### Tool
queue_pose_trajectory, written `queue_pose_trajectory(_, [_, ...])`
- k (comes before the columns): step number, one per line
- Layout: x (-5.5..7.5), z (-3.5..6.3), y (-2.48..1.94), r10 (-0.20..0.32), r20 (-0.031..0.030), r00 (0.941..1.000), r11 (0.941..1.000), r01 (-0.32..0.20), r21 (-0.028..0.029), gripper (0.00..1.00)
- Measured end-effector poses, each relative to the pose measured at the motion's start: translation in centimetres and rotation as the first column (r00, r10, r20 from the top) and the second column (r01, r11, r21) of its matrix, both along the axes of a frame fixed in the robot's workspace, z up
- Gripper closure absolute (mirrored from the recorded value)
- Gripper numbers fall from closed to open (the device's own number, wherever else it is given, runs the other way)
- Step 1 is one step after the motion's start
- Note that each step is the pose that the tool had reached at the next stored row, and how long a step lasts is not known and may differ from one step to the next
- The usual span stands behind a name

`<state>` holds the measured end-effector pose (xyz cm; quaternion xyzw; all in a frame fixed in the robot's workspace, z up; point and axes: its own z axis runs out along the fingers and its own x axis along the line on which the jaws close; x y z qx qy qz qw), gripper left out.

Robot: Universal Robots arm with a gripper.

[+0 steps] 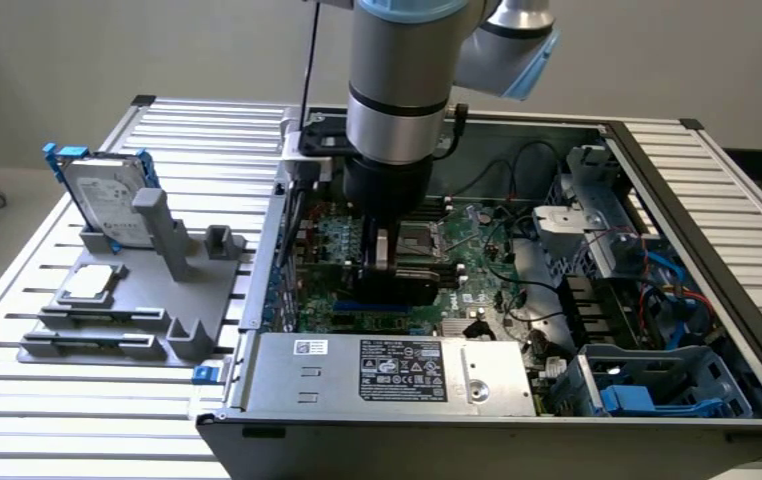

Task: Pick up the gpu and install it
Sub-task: 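Insert the gpu into the slot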

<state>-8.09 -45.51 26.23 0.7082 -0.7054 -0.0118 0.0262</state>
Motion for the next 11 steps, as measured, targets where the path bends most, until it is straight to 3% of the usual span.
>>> queue_pose_trajectory(11, [-0.01,-0.26,-0.04,0.000,0.0000,1.0000,1.0000,0.000,0.0018,0.73])
